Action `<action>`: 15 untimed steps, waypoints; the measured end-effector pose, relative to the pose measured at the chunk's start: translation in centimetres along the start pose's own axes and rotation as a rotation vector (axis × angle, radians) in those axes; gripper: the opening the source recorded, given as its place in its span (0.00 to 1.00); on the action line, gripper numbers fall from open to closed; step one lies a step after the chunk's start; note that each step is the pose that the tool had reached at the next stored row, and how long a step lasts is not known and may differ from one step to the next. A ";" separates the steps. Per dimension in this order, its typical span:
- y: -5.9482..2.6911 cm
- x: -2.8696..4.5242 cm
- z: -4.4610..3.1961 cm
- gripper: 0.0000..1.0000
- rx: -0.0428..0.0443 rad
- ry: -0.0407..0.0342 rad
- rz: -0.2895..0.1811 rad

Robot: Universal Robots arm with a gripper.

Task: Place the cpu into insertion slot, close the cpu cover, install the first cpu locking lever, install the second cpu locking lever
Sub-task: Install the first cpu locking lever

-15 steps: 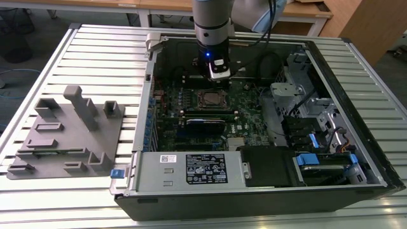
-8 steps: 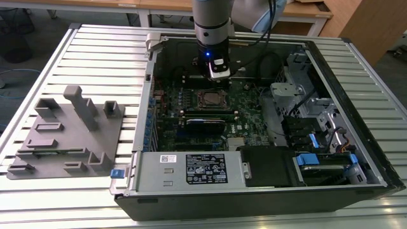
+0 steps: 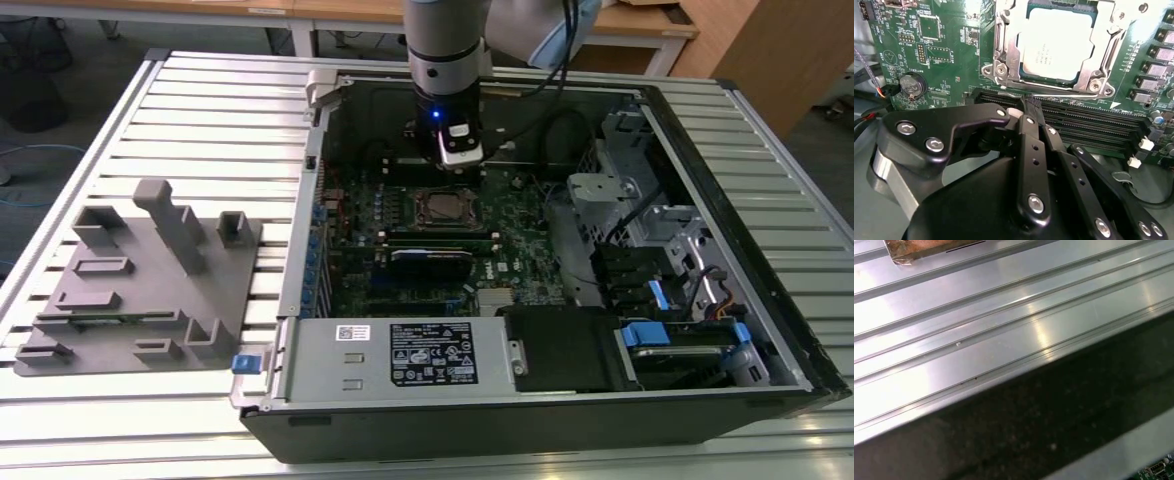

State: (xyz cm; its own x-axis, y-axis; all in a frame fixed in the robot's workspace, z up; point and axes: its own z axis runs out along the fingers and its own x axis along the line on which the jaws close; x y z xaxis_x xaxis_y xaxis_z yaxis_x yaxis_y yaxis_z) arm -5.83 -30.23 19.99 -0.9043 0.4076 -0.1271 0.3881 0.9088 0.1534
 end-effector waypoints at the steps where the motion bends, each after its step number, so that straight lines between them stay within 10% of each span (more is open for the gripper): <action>1: 0.00 0.00 0.02 0.11 0.0005 -0.0007 0.000; 15: -0.06 0.04 0.36 0.11 0.0011 -0.0139 -0.002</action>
State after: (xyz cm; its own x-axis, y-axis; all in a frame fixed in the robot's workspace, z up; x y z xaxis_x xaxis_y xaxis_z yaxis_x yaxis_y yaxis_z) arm -5.82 -30.23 19.63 -0.9026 0.4068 -0.1410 0.3863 0.9098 0.1520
